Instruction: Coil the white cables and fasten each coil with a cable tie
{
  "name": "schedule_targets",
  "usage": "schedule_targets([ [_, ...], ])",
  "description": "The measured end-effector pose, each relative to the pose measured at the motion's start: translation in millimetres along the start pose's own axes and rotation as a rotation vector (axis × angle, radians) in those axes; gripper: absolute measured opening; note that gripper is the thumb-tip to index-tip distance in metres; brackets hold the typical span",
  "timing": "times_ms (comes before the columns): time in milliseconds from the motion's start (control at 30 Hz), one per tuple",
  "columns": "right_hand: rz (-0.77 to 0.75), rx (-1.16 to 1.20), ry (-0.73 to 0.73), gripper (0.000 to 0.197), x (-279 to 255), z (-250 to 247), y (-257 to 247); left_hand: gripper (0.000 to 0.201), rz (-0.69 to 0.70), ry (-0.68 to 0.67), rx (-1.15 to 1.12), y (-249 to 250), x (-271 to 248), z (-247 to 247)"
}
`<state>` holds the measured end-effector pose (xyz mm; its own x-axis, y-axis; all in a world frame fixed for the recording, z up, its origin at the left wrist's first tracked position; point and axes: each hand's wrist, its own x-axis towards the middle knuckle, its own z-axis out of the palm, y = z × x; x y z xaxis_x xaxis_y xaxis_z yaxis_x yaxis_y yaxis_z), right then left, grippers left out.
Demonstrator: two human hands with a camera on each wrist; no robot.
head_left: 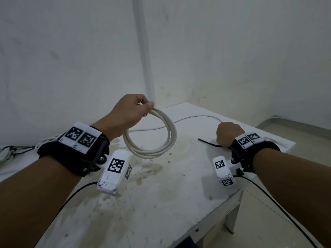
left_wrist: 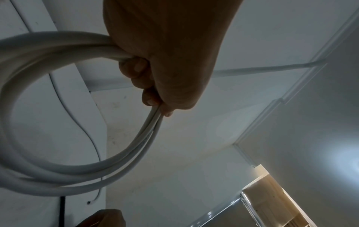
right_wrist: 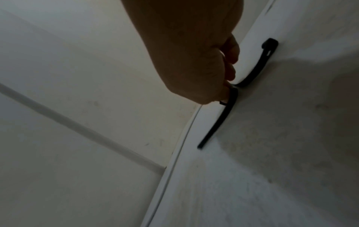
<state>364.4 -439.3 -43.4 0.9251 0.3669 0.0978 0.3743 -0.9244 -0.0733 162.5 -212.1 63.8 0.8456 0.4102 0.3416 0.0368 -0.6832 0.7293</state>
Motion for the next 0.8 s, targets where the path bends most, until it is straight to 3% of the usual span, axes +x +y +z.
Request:
schedule_targets([
  [133,-0.096,-0.016,0.167,0.008,12.3,-15.5,-20.7,0.026,0.016,-0.006,-0.001,-7.5,-1.0,-14.8],
  [267,-0.402,0.080,0.327,0.008,20.4,-42.2,-62.2,0.029,0.037,-0.004,-0.011,-14.5,0.6,-30.9],
  [400,-0.744,0.397,0.367,0.003,14.8,-59.8,-130.0,0.029,0.053,-0.028,-0.035,-28.8,-3.5,-54.0],
  [500,-0.894,0.799,0.226,0.011,1.0,-71.9,-197.7,0.030,0.038,-0.018,-0.039,-44.1,-12.8,-79.0],
  [600,-0.994,1.263,-0.116,0.014,-11.7,-84.0,-262.1,0.029,-0.013,0.042,-0.001,-67.4,-24.2,-113.7],
  [667,-1.067,1.371,-0.282,0.012,-18.9,-86.9,-301.3,0.028,-0.061,0.112,0.035,-87.5,-32.6,-138.6],
  [800,-1.098,1.488,-0.429,0.012,-30.2,-73.5,-373.0,0.026,-0.119,0.307,0.103,-123.0,-47.4,-176.2],
])
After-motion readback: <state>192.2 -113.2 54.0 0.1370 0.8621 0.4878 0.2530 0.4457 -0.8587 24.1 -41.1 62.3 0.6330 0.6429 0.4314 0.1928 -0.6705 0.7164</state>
